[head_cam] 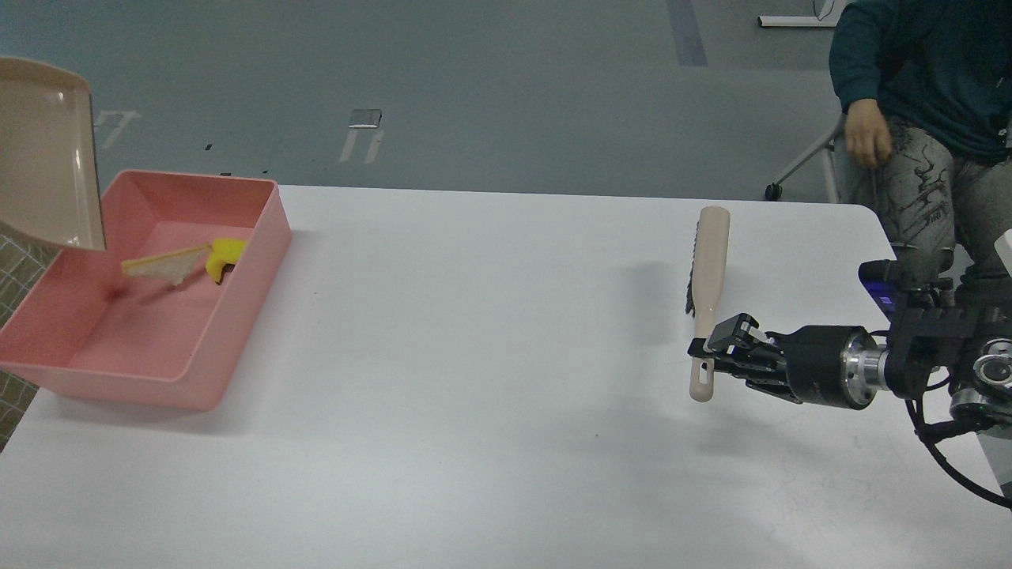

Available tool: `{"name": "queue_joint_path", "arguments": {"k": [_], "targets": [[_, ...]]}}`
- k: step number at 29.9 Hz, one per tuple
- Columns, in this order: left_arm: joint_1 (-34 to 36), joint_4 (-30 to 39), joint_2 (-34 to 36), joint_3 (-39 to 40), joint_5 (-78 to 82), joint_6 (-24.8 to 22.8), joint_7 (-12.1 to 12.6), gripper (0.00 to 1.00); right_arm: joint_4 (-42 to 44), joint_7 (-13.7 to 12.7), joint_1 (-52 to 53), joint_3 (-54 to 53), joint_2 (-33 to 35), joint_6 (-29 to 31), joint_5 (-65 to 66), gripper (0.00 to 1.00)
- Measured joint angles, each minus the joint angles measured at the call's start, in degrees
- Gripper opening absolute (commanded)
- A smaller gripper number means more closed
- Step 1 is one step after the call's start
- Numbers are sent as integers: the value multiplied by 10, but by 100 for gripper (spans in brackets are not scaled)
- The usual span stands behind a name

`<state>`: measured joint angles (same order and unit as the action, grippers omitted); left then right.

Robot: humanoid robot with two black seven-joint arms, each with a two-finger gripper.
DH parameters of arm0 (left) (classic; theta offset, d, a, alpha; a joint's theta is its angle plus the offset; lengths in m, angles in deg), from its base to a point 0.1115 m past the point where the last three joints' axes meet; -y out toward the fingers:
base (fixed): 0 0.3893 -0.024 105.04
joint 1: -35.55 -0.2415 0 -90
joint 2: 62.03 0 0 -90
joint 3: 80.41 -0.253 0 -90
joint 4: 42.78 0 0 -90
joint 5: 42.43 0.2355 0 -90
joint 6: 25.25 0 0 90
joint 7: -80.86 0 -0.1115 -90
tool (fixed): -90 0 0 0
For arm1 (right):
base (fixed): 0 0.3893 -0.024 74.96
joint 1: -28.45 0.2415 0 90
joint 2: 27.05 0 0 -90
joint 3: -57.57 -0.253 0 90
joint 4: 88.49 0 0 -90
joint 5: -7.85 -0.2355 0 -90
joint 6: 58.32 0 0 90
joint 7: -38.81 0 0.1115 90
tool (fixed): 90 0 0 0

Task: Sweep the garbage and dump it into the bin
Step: 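Tilt the dustpan with the left gripper to dump into the bin, then lower the empty dustpan back onto the table with the left gripper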

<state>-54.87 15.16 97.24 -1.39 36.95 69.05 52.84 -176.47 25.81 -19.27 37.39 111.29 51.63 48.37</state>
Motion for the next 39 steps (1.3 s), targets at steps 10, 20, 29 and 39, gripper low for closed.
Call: {"name": "queue_joint_path", "arguments": {"k": [10, 20, 29, 39], "targets": [[112, 90, 50, -1, -156, -108, 0, 0, 1, 1, -3, 0, 1, 1, 2, 0], [124, 226, -79, -9, -254, -206, 65, 0, 3, 1, -13, 1, 3, 2, 14, 0], [124, 257, -294, -64, -230, -203, 164, 0, 1, 6, -32, 1, 6, 4, 52, 0], [105, 252, -355, -185, -152, -142, 161, 0, 1, 6, -34, -1, 2, 4, 52, 0]]}}
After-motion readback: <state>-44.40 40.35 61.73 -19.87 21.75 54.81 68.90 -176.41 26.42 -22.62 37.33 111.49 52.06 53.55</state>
